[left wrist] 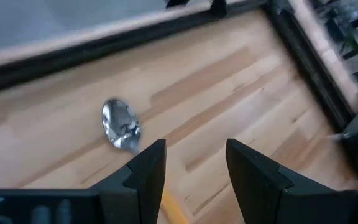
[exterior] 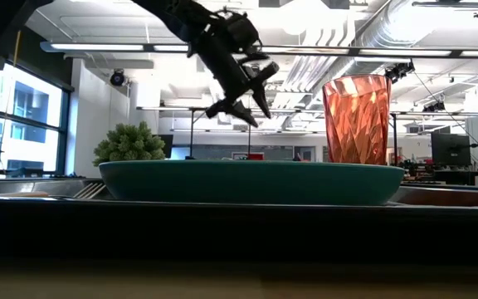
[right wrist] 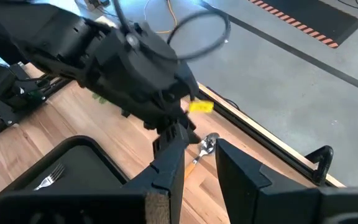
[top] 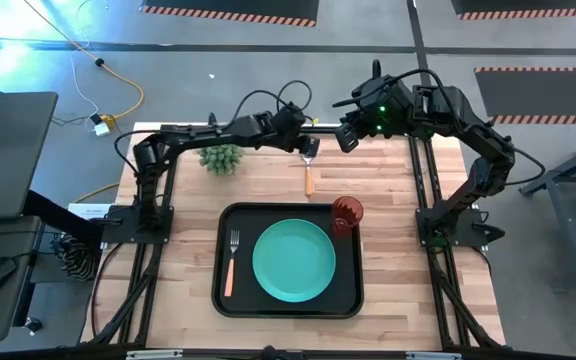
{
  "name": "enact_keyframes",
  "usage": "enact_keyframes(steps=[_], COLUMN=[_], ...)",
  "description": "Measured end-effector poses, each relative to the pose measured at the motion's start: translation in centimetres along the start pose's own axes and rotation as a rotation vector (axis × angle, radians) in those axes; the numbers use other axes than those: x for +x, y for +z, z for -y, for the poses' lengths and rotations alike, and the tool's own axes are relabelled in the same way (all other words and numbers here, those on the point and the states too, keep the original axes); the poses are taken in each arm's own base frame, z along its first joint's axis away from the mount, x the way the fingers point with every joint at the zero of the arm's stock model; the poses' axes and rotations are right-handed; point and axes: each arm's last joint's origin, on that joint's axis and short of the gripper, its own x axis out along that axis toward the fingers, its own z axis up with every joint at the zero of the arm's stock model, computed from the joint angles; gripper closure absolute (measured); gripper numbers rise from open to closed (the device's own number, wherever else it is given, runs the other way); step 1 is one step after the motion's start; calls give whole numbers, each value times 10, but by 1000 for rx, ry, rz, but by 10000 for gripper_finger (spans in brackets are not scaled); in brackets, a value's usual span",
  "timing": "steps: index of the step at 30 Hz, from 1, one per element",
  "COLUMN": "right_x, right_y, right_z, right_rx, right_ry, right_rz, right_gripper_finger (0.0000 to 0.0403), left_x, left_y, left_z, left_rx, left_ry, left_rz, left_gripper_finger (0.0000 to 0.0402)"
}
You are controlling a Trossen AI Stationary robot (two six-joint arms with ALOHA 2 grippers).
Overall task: Pick and place plate/cup/fork/spoon on tray
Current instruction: Put the yellow spoon on the black tray between the orange fork and blue plate
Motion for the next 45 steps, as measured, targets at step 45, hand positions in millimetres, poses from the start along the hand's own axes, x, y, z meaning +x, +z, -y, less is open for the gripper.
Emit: enact_keyframes(steps=[45], right_x=[0], right_y=[-2], right_z=[1], right_rx=[-4], right_ry=[-8], right_rz=[-16], right_gripper_finger=[320], left_x=[86], left_y=[-58], left_z=[-14], left_rx=[-65], left_ry=[104], left_rz=[-208], left_gripper_finger=[249])
